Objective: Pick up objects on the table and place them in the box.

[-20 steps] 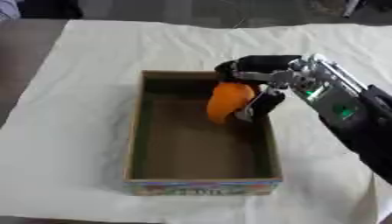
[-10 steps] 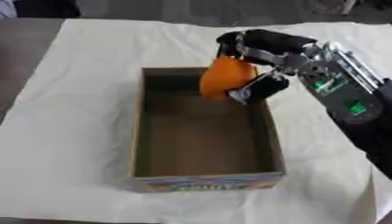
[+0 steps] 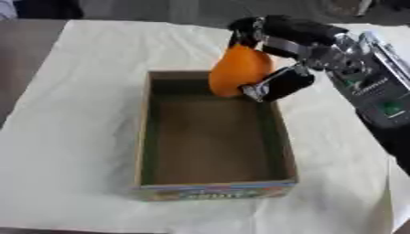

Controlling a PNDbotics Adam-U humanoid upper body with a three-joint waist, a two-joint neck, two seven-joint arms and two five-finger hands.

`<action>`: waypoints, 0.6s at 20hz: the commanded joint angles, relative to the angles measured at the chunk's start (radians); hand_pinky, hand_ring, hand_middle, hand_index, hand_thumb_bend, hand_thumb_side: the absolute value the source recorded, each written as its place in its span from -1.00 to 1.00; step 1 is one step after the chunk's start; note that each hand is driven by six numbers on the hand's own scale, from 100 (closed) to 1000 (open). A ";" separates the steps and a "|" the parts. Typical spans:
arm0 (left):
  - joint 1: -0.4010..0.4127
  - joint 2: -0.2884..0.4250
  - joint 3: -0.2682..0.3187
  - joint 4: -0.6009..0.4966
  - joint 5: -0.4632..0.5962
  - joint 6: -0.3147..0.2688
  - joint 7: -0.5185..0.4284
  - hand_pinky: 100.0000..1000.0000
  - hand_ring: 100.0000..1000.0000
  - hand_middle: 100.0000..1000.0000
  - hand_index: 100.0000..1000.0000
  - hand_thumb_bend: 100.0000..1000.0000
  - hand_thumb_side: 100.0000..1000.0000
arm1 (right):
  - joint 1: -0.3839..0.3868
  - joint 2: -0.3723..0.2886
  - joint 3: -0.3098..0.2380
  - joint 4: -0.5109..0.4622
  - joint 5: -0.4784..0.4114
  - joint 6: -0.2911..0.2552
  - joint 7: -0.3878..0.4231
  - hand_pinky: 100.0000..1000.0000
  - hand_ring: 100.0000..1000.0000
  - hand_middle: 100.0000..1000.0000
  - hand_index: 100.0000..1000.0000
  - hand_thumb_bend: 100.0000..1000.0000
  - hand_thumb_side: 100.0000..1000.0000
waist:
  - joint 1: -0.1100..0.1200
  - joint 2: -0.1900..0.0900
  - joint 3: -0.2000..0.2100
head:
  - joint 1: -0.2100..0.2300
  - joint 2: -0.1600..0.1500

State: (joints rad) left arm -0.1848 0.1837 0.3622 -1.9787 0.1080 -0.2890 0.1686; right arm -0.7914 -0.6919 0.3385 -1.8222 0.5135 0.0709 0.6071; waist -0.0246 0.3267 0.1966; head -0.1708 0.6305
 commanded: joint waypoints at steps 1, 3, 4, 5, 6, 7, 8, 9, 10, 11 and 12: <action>-0.003 0.016 0.006 -0.021 -0.001 0.003 0.000 -0.32 -0.03 0.24 0.33 -1.00 0.47 | -0.009 -0.030 0.006 -0.028 -0.040 0.003 0.034 0.39 1.00 0.13 -0.03 -1.00 -0.78 | 0.002 -0.021 -0.001 | -0.001 -0.009; -0.004 0.016 0.006 -0.021 0.000 0.003 0.000 -0.32 -0.03 0.24 0.33 -1.00 0.47 | -0.004 -0.027 0.023 -0.022 -0.056 0.010 0.055 0.39 1.00 0.10 -0.03 -1.00 -0.78 | 0.002 -0.021 0.000 | -0.002 -0.011; -0.004 0.016 0.006 -0.021 0.000 0.003 0.000 -0.32 -0.03 0.24 0.33 -1.00 0.48 | -0.001 -0.025 0.032 -0.017 -0.064 0.013 0.066 0.39 1.00 0.10 -0.03 -1.00 -0.78 | 0.002 -0.021 0.001 | -0.002 -0.012; -0.004 0.016 0.006 -0.021 0.000 0.003 -0.001 -0.32 -0.03 0.24 0.33 -1.00 0.48 | 0.001 -0.022 0.040 -0.012 -0.070 0.017 0.075 0.39 1.00 0.09 -0.03 -1.00 -0.78 | 0.002 -0.021 0.001 | -0.003 -0.011; -0.004 0.016 0.005 -0.021 0.001 0.003 -0.001 -0.32 -0.03 0.24 0.33 -1.00 0.48 | 0.004 -0.019 0.049 -0.006 -0.078 0.021 0.083 0.39 1.00 0.09 -0.03 -1.00 -0.78 | 0.002 -0.021 0.002 | -0.003 -0.011; -0.004 0.016 0.005 -0.021 0.001 0.003 -0.002 -0.32 -0.03 0.24 0.33 -1.00 0.48 | 0.005 -0.017 0.058 0.001 -0.081 0.025 0.091 0.39 1.00 0.08 -0.03 -1.00 -0.78 | 0.002 -0.021 0.003 | -0.004 -0.012; -0.004 0.016 0.005 -0.021 0.002 0.004 -0.002 -0.32 -0.03 0.24 0.33 -1.00 0.48 | 0.006 -0.014 0.066 0.008 -0.081 0.027 0.099 0.38 1.00 0.08 -0.03 -1.00 -0.78 | 0.002 -0.021 0.004 | -0.004 -0.012; -0.004 0.015 0.005 -0.021 0.003 0.005 -0.003 -0.32 -0.03 0.24 0.33 -1.00 0.48 | 0.008 -0.009 0.076 0.016 -0.079 0.029 0.107 0.38 1.00 0.08 -0.04 -1.00 -0.78 | 0.001 -0.020 0.004 | -0.005 -0.013; -0.005 0.015 0.004 -0.021 0.005 0.005 -0.003 -0.32 -0.03 0.24 0.33 -1.00 0.48 | 0.009 -0.004 0.083 0.023 -0.078 0.030 0.114 0.38 1.00 0.08 -0.04 -1.00 -0.78 | 0.001 -0.020 0.005 | -0.005 -0.013; -0.005 0.014 0.004 -0.021 0.006 0.006 -0.004 -0.32 -0.03 0.24 0.33 -1.00 0.48 | 0.011 0.001 0.090 0.032 -0.075 0.031 0.119 0.38 1.00 0.08 -0.04 -1.00 -0.78 | 0.001 -0.019 0.006 | -0.005 -0.013; -0.005 0.014 0.004 -0.021 0.008 0.007 -0.005 -0.32 -0.03 0.24 0.33 -1.00 0.48 | 0.013 0.005 0.096 0.039 -0.071 0.031 0.123 0.38 1.00 0.08 -0.04 -1.00 -0.78 | 0.001 -0.019 0.007 | -0.006 -0.012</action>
State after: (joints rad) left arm -0.1848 0.1837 0.3622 -1.9787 0.1126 -0.2847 0.1645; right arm -0.7660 -0.6793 0.4365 -1.7849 0.4448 0.1019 0.7219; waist -0.0263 0.3259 0.2034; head -0.1738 0.6302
